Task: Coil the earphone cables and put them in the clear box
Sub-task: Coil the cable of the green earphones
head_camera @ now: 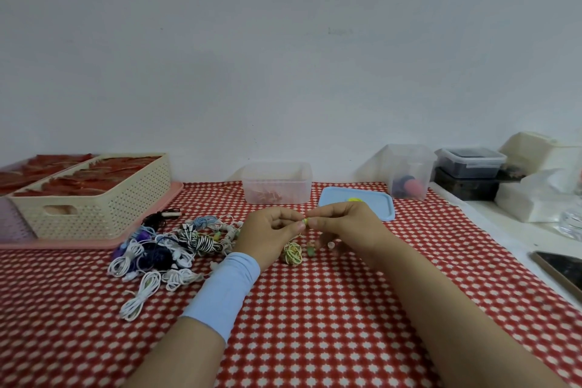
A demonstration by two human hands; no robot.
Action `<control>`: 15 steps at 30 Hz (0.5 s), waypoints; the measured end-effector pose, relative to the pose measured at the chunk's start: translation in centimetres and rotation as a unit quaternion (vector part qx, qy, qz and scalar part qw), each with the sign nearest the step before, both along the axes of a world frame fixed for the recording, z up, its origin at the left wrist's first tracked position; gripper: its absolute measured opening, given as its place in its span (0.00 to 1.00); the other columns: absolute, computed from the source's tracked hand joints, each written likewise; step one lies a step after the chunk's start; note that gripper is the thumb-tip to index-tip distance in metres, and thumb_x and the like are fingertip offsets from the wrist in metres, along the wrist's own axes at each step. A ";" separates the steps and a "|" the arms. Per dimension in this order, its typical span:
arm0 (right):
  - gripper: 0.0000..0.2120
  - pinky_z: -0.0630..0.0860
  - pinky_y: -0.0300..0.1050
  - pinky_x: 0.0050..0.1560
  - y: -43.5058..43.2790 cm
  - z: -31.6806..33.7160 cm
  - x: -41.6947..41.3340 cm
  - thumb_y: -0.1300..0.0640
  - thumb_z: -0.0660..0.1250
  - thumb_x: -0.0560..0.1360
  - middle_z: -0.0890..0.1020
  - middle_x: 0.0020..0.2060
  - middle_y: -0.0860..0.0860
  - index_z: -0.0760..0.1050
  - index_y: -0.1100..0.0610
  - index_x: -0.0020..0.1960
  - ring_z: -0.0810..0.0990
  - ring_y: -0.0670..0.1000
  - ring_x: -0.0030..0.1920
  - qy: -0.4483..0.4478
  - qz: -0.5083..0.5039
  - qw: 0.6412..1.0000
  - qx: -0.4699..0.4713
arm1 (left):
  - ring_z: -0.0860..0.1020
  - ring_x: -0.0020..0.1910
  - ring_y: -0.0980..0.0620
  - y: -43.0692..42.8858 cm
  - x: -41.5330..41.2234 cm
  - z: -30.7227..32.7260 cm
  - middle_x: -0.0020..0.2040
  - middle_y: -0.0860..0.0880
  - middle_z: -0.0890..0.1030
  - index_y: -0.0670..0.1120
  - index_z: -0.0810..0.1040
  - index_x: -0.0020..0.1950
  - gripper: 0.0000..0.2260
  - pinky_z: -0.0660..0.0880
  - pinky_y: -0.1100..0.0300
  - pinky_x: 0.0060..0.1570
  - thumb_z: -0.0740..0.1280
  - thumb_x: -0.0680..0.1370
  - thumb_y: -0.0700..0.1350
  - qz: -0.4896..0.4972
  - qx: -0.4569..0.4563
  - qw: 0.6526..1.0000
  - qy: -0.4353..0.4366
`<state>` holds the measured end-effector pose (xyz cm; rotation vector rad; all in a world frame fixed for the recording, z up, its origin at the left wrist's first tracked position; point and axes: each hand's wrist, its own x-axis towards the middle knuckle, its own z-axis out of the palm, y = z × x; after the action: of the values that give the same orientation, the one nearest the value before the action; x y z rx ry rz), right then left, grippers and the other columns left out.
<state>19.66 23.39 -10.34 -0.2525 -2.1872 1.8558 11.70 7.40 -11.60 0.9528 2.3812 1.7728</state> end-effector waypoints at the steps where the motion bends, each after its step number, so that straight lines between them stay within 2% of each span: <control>1: 0.07 0.74 0.40 0.26 0.1 -0.1 0.0 0.60 0.76 0.74 0.87 0.37 0.55 0.85 0.59 0.51 0.84 0.51 0.32 0.002 -0.004 1.000 0.009 | 0.81 0.41 0.64 0.0 0.0 0.0 0.42 0.54 0.85 0.48 0.85 0.48 0.04 0.74 0.75 0.40 0.74 0.74 0.40 0.003 -0.005 1.000 0.010; 4: 0.05 0.73 0.40 0.25 0.1 -0.4 -0.3 0.60 0.75 0.74 0.86 0.37 0.54 0.85 0.59 0.49 0.83 0.51 0.31 0.002 -0.010 1.000 0.022 | 0.81 0.40 0.63 0.0 0.1 0.0 0.41 0.55 0.84 0.50 0.85 0.46 0.04 0.76 0.73 0.42 0.74 0.74 0.41 0.013 -0.019 0.999 0.038; 7: 0.06 0.72 0.40 0.25 0.0 -0.3 -0.3 0.62 0.74 0.75 0.85 0.36 0.53 0.83 0.61 0.51 0.81 0.51 0.29 0.001 0.001 1.000 -0.026 | 0.81 0.41 0.64 0.0 0.2 0.1 0.42 0.56 0.84 0.51 0.84 0.46 0.05 0.77 0.71 0.45 0.74 0.74 0.42 0.011 -0.015 0.999 0.039; 12: 0.06 0.71 0.40 0.26 -0.1 -0.1 -0.1 0.60 0.71 0.77 0.86 0.42 0.55 0.82 0.62 0.53 0.81 0.52 0.32 -0.013 0.029 0.998 -0.060 | 0.81 0.42 0.65 0.0 0.4 0.2 0.43 0.56 0.84 0.50 0.84 0.48 0.05 0.75 0.74 0.42 0.73 0.75 0.41 0.000 0.001 1.000 0.015; 15: 0.10 0.71 0.39 0.26 0.4 0.1 0.0 0.57 0.68 0.80 0.87 0.48 0.56 0.83 0.62 0.56 0.81 0.50 0.33 -0.027 0.050 0.995 -0.077 | 0.82 0.42 0.64 -0.1 0.3 0.4 0.43 0.56 0.85 0.51 0.84 0.47 0.05 0.75 0.75 0.41 0.73 0.75 0.41 -0.003 0.013 1.000 -0.001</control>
<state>19.69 23.75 -10.28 -0.2293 -2.1298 2.0991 11.99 7.32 -11.23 0.9580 2.3582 1.8053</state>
